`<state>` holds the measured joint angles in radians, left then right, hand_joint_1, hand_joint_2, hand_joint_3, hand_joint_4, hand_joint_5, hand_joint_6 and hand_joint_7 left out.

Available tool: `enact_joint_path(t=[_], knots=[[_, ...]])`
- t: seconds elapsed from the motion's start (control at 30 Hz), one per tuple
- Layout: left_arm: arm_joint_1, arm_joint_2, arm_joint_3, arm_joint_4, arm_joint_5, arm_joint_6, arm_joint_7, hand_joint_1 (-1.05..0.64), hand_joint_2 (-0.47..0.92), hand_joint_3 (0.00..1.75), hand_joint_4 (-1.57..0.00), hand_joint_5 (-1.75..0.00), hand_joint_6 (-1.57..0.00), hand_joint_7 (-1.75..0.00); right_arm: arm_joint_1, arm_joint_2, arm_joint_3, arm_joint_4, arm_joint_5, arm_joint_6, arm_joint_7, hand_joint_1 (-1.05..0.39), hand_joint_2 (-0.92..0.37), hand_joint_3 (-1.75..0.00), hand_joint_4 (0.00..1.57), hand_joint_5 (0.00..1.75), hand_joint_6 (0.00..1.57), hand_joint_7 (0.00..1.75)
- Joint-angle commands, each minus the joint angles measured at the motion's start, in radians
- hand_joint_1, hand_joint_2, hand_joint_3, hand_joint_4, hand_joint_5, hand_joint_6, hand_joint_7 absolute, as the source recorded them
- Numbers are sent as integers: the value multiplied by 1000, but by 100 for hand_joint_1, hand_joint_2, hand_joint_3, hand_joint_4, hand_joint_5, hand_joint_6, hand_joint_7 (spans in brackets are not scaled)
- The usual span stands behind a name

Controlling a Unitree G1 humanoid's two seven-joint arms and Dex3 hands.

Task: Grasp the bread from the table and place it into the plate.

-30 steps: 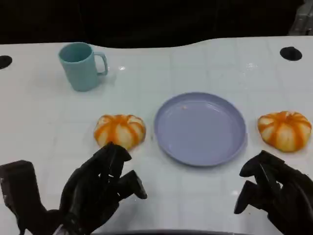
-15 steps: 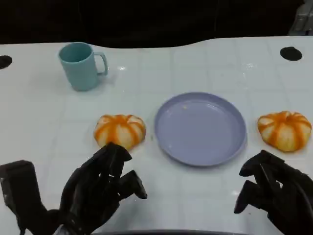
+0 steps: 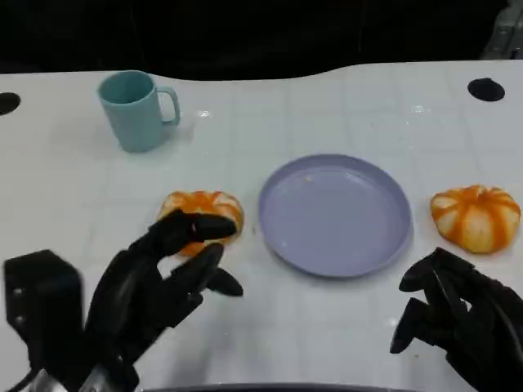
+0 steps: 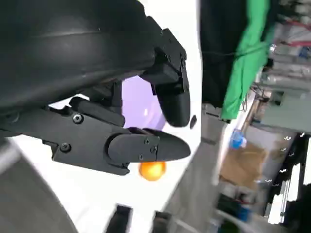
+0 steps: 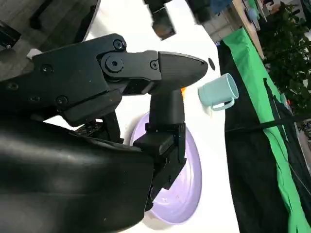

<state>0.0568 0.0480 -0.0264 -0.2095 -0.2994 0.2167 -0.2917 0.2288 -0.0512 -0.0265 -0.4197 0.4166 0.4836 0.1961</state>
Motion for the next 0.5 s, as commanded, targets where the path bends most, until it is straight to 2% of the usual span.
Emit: enact_joint_path(t=[0.03, 0.1, 0.2, 0.3, 0.5], knots=[[-28, 102, -55, 10, 187, -129, -10, -51, 92, 9, -19, -113, -36, -48, -8, -6, -2, 2, -5, -10, -3, -44, -92, -42, 63, 175, 48, 161], [-36, 141, -73, -10, 268, -145, 1, -52, 92, 5, -12, -102, -41, -27, -10, -4, -3, -1, -5, -3, -9, -44, -92, -42, 62, 175, 48, 161], [-54, 183, -85, -33, 352, -152, 4, -50, 92, 3, -2, -88, -40, -14, -12, -5, -2, -2, -5, 0, -11, -44, -92, -42, 61, 175, 47, 161], [-86, 222, -97, -27, 455, -186, 28, -50, 91, 2, 0, -82, -39, -10, -15, -4, -5, -5, 1, 13, -19, -43, -92, -41, 60, 175, 47, 161], [-158, 329, -135, 0, 744, -284, 96, -50, 87, 1, 0, -58, -33, -4, -19, -11, -4, -2, -3, 8, -12, -44, -92, -40, 61, 175, 47, 162]])
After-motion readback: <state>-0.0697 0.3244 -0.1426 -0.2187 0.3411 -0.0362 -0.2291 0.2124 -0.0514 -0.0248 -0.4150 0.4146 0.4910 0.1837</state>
